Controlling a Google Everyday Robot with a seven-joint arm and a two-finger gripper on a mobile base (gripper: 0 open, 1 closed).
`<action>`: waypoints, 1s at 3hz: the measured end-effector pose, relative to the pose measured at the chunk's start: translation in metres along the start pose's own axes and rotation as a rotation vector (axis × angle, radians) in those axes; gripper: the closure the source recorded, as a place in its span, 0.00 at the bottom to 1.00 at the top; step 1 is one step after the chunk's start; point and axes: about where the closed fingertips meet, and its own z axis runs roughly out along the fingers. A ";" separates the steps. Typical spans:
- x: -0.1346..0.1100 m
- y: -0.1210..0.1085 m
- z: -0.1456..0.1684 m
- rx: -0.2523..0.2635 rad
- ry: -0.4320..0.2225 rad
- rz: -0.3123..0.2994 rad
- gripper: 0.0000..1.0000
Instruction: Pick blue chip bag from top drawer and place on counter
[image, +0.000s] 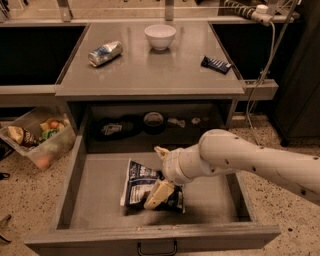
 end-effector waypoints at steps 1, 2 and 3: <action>0.020 0.004 0.022 -0.037 -0.042 0.077 0.00; 0.024 0.006 0.027 -0.047 -0.045 0.086 0.19; 0.024 0.006 0.027 -0.047 -0.045 0.086 0.42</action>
Offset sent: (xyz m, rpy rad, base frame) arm 0.0006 0.0016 -0.0268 0.0519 0.0634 -0.0181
